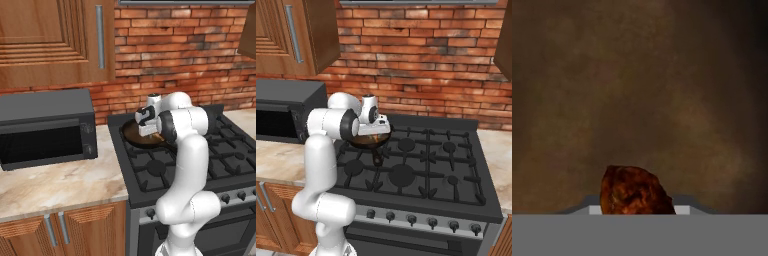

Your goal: Take the chicken drumsticks from the pan and place one on each plate on the dining counter.

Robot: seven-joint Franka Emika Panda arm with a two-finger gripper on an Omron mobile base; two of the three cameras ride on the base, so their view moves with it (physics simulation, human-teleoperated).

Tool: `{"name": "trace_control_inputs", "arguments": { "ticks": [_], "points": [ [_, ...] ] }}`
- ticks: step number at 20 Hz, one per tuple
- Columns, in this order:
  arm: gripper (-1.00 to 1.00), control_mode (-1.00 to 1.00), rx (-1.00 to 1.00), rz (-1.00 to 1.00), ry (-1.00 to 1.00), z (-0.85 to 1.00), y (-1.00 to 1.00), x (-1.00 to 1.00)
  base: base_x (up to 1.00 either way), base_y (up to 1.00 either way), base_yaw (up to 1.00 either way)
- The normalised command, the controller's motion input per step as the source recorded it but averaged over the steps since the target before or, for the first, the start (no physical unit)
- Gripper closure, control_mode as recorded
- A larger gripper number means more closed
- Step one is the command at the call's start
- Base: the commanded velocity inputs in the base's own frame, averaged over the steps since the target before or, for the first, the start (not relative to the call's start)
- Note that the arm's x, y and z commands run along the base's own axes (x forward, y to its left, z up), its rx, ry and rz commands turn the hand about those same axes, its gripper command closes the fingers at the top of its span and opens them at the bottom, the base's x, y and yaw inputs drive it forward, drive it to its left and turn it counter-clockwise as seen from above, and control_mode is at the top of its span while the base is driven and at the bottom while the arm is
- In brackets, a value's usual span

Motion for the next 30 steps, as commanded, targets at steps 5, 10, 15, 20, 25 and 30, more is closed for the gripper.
{"name": "trace_control_inputs", "arguments": {
  "ticks": [5, 10, 15, 20, 25, 30],
  "points": [
    [1.0, -1.0, 0.05, 0.12, -0.04, 0.54, -0.01, -0.11, 0.0, 0.0, 0.0],
    [1.0, -1.0, 0.07, 0.25, -0.16, 0.88, -0.01, -0.49, 0.0, 0.0, 0.0],
    [1.0, -1.0, 0.1, 0.15, -0.22, 0.44, -0.13, -0.81, 0.0, 0.0, 0.0],
    [1.0, -1.0, 0.09, 0.02, -0.15, 0.3, -0.01, -0.89, 0.0, 0.0, 0.0],
    [1.0, -1.0, 0.01, -0.01, 0.0, 0.35, 0.0, -0.74, 0.0, 0.0, 0.0],
    [1.0, -1.0, 0.0, -0.06, 0.07, 0.24, 0.04, -0.62, 0.0, 0.0, 0.0]
  ]
}}
